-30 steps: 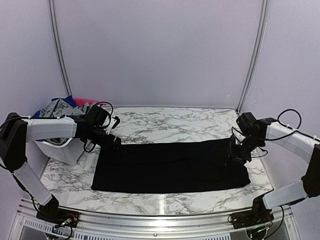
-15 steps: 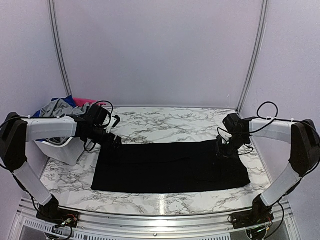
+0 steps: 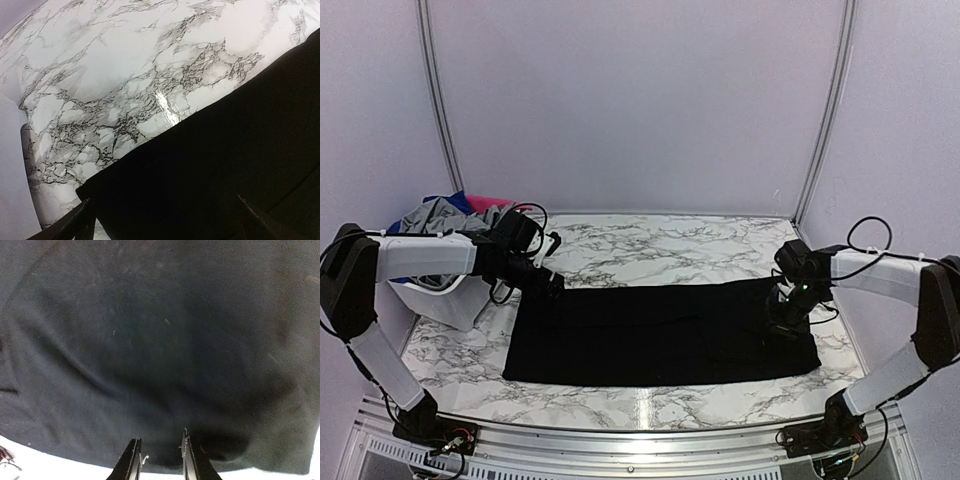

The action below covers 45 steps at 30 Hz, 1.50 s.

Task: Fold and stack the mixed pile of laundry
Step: Smooth out the rectangle-folded T-shirt at the center of the board, then rotate the rectangle-folded T-shirt at the center of the board.

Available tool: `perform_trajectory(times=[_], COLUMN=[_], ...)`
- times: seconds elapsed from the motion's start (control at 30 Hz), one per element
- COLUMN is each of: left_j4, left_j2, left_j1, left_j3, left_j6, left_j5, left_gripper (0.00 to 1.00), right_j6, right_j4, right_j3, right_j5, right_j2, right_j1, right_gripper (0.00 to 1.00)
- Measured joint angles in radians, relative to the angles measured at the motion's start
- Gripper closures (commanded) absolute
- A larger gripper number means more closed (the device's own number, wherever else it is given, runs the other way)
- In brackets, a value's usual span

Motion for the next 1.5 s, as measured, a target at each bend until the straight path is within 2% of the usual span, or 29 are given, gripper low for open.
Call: perform_trajectory(times=[0.13,0.27,0.37,0.57,0.8,1.03,1.27,1.43,1.5], left_j4=[0.0,0.0,0.0,0.004,0.011,-0.024,-0.088,-0.085,-0.082], left_j2=[0.002,0.008,0.011,0.011,0.042,0.126,0.182,0.139,0.096], left_j1=[0.0,0.0,0.0,0.0,-0.006,-0.054,-0.059,-0.059,-0.058], left_j3=[0.0,0.0,0.0,0.005,0.077,0.134,0.146,0.138,0.129], left_j6=[0.0,0.0,0.0,-0.017,-0.072,-0.069,-0.068,-0.08,-0.096], left_j5=[-0.007,-0.011,-0.016,-0.006,0.095,0.106,0.016,-0.071,-0.113], left_gripper=[0.01,0.01,0.01,0.01,0.01,0.01,0.01,0.01,0.01], right_j6=[0.053,0.08,0.079,0.067,0.034,0.002,-0.062,-0.126,-0.164], right_j4=[-0.079,-0.142,-0.168,-0.125,0.015,0.115,0.142,0.139,0.134], right_j3=[0.0,-0.003,-0.008,0.002,0.103,0.137,0.174,0.341,0.464], right_j5=[0.04,0.064,0.063,0.026,0.005,0.035,0.05,0.055,0.059], right_j2=[-0.156,-0.241,-0.25,-0.238,-0.039,0.134,0.27,0.41,0.501], right_j1=[-0.001,-0.004,-0.011,-0.013,-0.005,-0.006,-0.047,-0.089,-0.103], right_gripper=[0.74,0.73,0.68,0.66,0.66,0.67,0.68,0.69,0.7])
